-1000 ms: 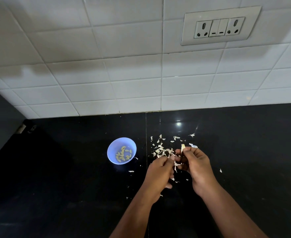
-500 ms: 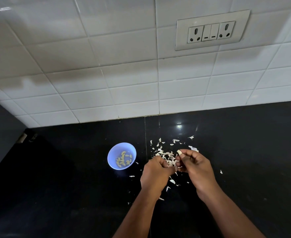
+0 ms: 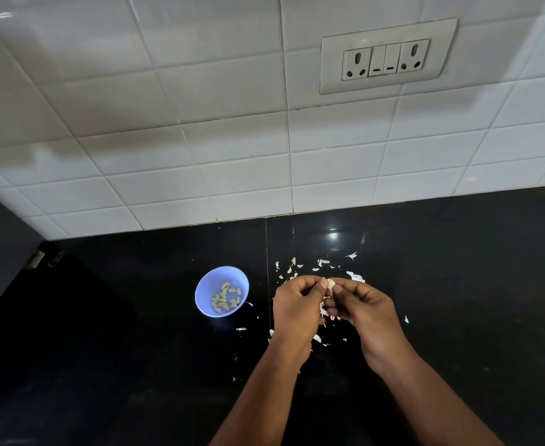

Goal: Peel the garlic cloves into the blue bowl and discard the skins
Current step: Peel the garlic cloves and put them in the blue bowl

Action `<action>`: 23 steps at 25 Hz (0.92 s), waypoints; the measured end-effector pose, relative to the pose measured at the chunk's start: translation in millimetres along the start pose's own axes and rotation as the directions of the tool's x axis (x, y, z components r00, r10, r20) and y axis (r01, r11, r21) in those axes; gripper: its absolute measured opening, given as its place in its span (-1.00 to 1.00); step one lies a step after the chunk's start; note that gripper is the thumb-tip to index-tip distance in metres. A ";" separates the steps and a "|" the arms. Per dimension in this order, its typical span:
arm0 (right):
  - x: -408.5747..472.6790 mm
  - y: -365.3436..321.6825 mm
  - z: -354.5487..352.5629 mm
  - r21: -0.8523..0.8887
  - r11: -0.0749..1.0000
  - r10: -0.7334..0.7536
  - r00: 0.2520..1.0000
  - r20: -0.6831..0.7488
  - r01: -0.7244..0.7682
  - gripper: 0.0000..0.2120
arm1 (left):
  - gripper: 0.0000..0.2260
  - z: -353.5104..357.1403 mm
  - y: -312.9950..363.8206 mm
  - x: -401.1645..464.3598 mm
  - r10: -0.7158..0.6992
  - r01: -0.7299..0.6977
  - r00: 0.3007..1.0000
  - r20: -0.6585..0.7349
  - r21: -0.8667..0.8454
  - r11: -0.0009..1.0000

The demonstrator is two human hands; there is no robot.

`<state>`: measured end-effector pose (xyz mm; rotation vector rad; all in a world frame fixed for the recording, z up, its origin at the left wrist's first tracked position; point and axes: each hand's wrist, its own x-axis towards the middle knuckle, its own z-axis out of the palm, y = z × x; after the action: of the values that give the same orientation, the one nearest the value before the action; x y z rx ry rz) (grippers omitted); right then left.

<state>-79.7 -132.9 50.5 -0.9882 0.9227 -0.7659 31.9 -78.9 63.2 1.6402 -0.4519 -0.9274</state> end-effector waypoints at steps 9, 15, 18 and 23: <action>1.0 4.5 -1.7 0.108 0.994 0.025 0.999 0.037 -0.029 -0.85 | -0.88 13.2 -5.0 -4.9 0.032 -0.029 0.999 -0.028 0.096 0.995; 6.5 5.9 -2.0 0.287 0.954 0.083 0.996 0.020 -0.085 -0.82 | -0.82 8.2 -3.2 -8.1 -0.167 0.167 0.985 -0.045 0.000 0.986; 6.6 7.2 -2.6 0.228 0.971 0.072 0.997 0.010 -0.073 -0.85 | -0.73 1.4 -8.0 -8.1 -0.117 0.117 0.993 -0.013 0.191 0.974; 2.9 6.5 -5.3 0.006 0.999 -0.042 0.999 0.024 0.042 -0.78 | -0.87 -5.6 -15.1 -8.4 -0.039 0.049 0.999 -0.034 0.358 0.932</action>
<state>-82.5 -134.9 42.3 -1.0125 0.8807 -0.7896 28.3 -65.1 52.0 1.9986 -0.5954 -0.8918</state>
